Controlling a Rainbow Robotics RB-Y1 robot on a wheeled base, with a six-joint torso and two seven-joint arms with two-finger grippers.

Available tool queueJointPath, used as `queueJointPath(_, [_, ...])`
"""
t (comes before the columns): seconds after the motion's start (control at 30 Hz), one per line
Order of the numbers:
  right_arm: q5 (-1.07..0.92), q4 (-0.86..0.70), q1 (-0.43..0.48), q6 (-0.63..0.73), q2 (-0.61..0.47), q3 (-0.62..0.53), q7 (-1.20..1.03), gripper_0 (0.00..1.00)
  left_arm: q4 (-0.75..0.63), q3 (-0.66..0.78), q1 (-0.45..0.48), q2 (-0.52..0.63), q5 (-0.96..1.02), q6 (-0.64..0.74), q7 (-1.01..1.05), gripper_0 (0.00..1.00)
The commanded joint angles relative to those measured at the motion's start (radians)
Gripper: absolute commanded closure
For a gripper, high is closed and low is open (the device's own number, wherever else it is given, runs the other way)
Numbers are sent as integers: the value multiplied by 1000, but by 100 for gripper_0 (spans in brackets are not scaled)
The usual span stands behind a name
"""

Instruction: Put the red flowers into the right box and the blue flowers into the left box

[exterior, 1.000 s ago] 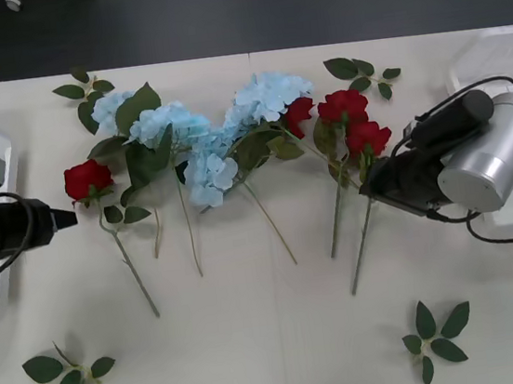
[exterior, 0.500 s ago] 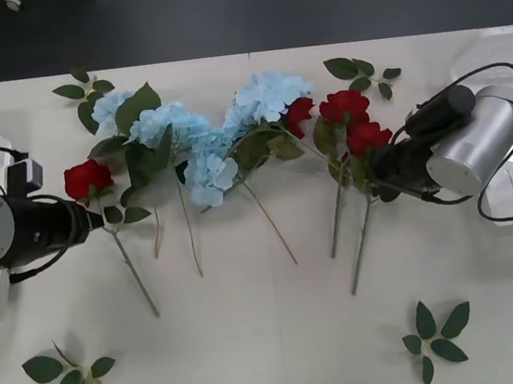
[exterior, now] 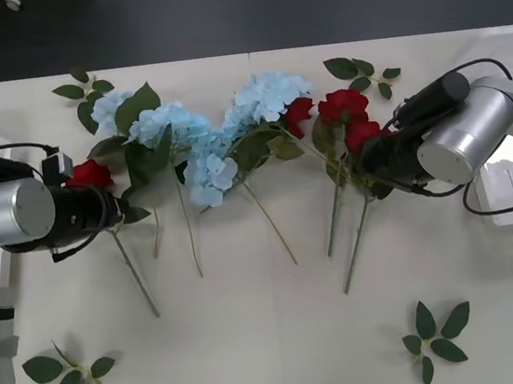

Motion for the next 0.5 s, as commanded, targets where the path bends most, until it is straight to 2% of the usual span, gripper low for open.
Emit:
queueJointPath(0.03, [-16,-17,-27,11,0,0,69,38,15,0,-20,18,-17,-24,25,0])
queueJointPath(0.5, [-36,23,-27,9,29,2,123,37,94,-46,-19,18,-49,-61,14,0])
